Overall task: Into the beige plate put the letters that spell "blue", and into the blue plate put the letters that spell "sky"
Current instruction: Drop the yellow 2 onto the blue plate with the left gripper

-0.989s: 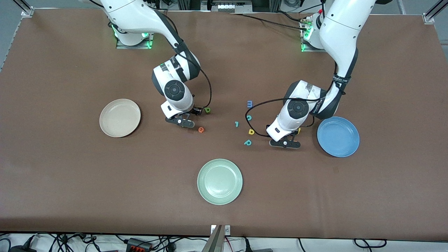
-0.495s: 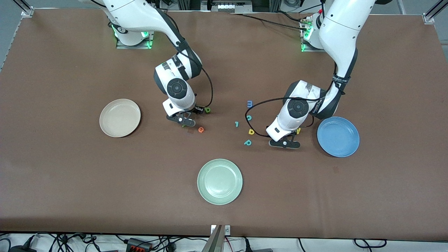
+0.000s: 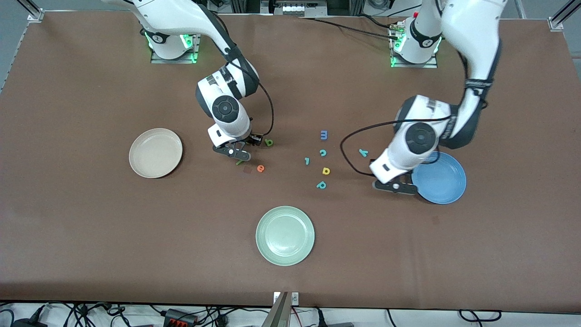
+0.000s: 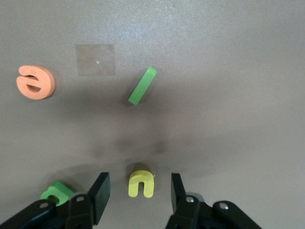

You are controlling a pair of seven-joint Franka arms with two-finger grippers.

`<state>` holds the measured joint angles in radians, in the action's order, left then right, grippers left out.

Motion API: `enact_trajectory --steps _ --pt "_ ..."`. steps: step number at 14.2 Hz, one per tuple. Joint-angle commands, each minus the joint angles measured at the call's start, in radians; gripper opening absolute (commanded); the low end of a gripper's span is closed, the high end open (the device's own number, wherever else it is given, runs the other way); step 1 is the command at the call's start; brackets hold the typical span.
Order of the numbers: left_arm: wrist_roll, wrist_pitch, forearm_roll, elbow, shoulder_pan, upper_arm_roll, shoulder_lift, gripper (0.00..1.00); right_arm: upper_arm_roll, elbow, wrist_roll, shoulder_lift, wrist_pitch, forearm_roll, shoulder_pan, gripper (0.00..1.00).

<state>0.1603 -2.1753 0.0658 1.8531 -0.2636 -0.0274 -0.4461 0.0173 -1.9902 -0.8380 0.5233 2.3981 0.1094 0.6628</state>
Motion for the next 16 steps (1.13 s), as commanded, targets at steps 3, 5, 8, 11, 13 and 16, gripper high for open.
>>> enact_trajectory --steps 3,5,8,11,13,16 --pt "-0.192 0.009 0.129 0.024 0.179 -0.011 -0.009 0.12 -0.005 -0.042 -0.015 -0.003 0.061 0.044 0.009 0.59" --pt "-0.261 -0.059 0.129 0.049 0.221 -0.011 -0.034 0.13 -0.007 -0.042 -0.013 -0.005 0.061 0.056 0.011 0.56" --pt "-0.249 -0.147 0.127 0.132 0.23 -0.016 -0.033 0.27 -0.007 -0.042 -0.004 -0.005 0.059 0.058 0.011 0.48" --pt "-0.226 -0.155 0.124 0.143 0.23 -0.019 -0.026 1.0 -0.007 -0.042 0.002 -0.003 0.056 0.058 0.009 0.41" --pt "-0.217 -0.135 0.124 0.14 0.228 -0.031 -0.013 1.0 -0.007 -0.039 0.007 -0.006 0.049 0.058 0.008 0.31" --pt "-0.161 -0.094 0.118 0.138 0.228 -0.11 0.021 1.0 -0.007 -0.032 0.017 -0.016 0.047 0.056 0.009 0.16"
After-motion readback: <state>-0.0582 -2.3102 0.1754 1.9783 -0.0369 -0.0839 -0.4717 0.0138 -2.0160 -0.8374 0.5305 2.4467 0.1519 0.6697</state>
